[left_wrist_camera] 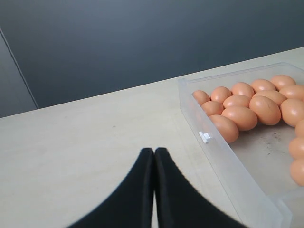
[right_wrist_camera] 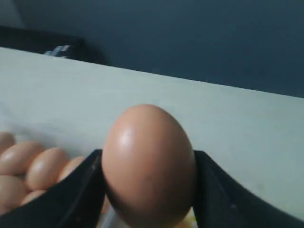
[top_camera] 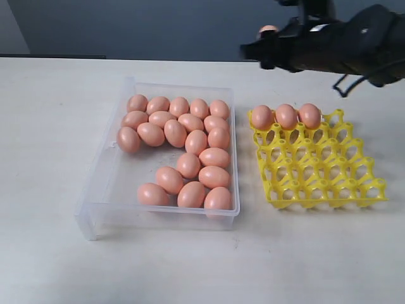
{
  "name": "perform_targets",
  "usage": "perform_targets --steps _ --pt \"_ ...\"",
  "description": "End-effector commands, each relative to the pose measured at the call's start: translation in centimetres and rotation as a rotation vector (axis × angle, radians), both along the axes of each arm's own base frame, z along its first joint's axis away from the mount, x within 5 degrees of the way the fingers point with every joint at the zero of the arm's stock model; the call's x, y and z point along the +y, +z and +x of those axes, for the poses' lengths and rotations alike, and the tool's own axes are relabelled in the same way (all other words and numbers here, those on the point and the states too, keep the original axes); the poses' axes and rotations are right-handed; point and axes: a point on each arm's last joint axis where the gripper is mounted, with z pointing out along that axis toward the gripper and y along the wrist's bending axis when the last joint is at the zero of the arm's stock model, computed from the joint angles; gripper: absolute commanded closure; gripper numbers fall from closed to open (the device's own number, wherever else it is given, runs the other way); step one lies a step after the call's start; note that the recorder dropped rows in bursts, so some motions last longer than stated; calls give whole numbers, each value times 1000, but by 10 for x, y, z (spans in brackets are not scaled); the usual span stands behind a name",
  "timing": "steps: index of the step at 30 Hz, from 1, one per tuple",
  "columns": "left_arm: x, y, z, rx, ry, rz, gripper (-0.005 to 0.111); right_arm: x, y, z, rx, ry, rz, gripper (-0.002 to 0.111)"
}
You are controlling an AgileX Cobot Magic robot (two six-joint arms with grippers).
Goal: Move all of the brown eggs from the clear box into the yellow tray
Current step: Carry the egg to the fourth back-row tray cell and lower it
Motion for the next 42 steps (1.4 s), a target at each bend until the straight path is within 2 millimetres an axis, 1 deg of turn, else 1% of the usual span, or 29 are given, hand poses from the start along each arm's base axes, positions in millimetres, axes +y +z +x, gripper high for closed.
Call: perform_targets --steps 1,2,3,6,8,10,12,18,20,21,24,35,37,42 --pt "0 2 0 -16 -1 -4 106 -73 -21 2 50 -199 -33 108" --pt "0 2 0 -16 -1 -4 106 -76 -23 3 56 -205 -41 108" --pt "0 2 0 -16 -1 -4 106 -82 -30 6 65 -223 -51 108" --pt "0 1 0 -14 -1 -4 106 -85 -50 13 80 -260 -71 108" --pt "0 1 0 -14 -1 -4 106 -88 -69 19 96 -321 -58 108" --pt "0 1 0 -14 -1 -4 106 -88 -82 21 119 -337 -61 108" --pt "0 1 0 -14 -1 -4 106 -89 -90 21 140 -347 -59 108" --pt "0 1 0 -14 -1 -4 106 -90 -92 20 159 -369 -36 108" --pt "0 1 0 -14 -1 -4 106 -95 -97 16 170 -422 -20 108" --pt "0 1 0 -14 -1 -4 106 -99 -103 11 184 -430 -36 108" --pt "0 1 0 -14 -1 -4 106 -104 -109 4 190 -432 -69 108" --pt "0 1 0 -14 -1 -4 106 -104 -109 4 175 -416 -93 108" --pt "0 1 0 -14 -1 -4 106 -103 -110 3 182 -385 -108 104" --pt "0 1 0 -14 -1 -4 106 -102 -111 2 199 -377 -102 85"
